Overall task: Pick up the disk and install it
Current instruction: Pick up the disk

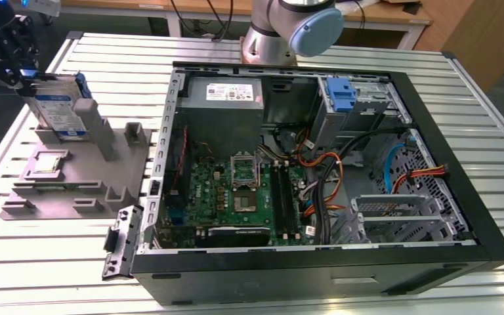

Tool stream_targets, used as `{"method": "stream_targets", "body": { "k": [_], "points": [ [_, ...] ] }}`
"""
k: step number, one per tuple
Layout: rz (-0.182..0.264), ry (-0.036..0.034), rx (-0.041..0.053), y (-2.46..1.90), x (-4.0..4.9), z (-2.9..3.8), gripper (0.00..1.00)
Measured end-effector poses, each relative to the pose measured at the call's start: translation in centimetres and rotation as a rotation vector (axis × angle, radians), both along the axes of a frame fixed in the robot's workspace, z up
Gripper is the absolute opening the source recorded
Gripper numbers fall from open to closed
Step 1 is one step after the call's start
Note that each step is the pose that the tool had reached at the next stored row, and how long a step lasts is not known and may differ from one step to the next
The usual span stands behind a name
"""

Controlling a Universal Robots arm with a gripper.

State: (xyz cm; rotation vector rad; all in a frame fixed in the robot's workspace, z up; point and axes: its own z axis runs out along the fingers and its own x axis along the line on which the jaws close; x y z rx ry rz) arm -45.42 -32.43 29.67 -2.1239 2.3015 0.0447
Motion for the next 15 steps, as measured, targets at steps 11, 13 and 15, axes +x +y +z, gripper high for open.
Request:
{"method": "stream_targets", "body": {
  "k": [11,13,15],
  "points": [
    [0.0,0.0,-0.0052,-0.23,-0.02,-0.03,0.42],
    [0.0,0.0,-0.0052,-0.26,-0.02,-0.03,0.43],
    [0.0,0.0,-0.0051,-0.26,-0.02,-0.03,0.43]
  ]
}}
